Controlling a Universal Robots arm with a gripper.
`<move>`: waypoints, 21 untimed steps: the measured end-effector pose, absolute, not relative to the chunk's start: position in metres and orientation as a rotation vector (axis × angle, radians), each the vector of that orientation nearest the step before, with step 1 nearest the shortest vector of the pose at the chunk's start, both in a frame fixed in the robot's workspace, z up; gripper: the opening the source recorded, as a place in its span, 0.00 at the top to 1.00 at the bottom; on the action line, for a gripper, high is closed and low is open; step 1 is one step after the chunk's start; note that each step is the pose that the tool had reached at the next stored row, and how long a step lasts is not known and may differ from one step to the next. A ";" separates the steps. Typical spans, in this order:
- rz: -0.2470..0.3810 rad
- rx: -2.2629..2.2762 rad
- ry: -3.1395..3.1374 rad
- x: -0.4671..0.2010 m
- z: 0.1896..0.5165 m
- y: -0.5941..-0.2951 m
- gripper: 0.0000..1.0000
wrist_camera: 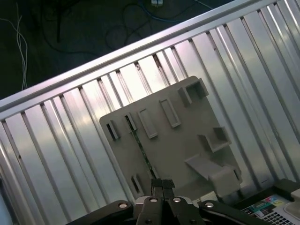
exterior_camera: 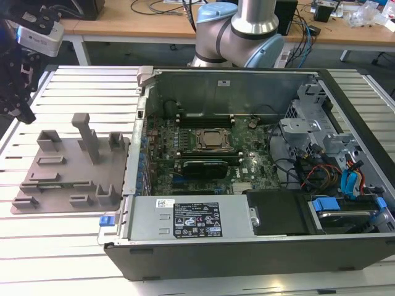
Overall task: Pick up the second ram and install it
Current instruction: 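Pick up the second ram and move it above second insertion slot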
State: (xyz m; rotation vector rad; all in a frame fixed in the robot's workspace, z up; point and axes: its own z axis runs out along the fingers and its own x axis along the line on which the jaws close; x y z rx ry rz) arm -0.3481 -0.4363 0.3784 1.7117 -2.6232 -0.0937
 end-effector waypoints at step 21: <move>-0.091 2.053 -2.355 -0.348 0.378 -0.436 0.89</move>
